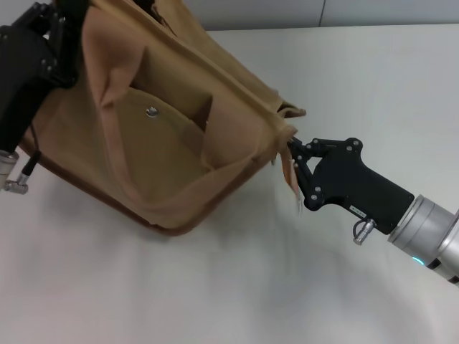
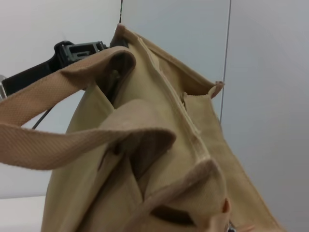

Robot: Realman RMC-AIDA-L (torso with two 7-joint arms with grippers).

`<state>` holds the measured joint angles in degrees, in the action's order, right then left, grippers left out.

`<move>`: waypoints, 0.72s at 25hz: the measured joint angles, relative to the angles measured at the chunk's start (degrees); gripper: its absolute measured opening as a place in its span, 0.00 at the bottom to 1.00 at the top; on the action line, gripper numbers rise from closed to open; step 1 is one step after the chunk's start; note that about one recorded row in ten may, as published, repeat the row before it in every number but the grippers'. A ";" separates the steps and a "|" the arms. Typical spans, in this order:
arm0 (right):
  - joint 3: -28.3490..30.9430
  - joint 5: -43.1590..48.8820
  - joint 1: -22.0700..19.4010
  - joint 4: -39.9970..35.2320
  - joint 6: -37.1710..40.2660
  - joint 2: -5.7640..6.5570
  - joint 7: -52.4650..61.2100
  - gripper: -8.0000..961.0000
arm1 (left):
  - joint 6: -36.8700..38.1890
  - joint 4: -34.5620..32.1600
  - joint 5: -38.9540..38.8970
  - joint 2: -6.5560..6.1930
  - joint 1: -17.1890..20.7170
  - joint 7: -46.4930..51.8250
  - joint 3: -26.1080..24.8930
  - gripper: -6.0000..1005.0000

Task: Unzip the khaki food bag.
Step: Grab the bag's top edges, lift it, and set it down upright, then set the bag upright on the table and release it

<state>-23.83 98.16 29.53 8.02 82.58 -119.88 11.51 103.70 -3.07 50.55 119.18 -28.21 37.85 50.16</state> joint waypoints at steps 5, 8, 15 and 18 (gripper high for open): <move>0.01 0.00 0.03 0.03 1.35 0.00 0.00 0.01 | -0.39 0.00 0.30 0.00 0.06 0.47 0.36 0.10; 0.90 0.00 0.01 0.00 2.06 0.02 0.01 0.01 | -0.64 -0.02 0.31 -0.04 0.42 0.48 0.48 0.11; 6.36 -0.01 -2.17 -3.70 4.45 0.37 -0.60 0.08 | -0.79 -0.39 0.34 -0.34 1.57 0.48 0.22 0.11; 6.33 0.10 -1.61 -7.75 3.94 0.51 1.46 0.17 | -0.87 -0.48 0.34 -0.40 1.80 0.48 0.23 0.11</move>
<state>-17.50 98.26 27.92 0.27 86.52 -119.37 12.96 102.83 -3.55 50.89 118.77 -26.41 38.33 50.39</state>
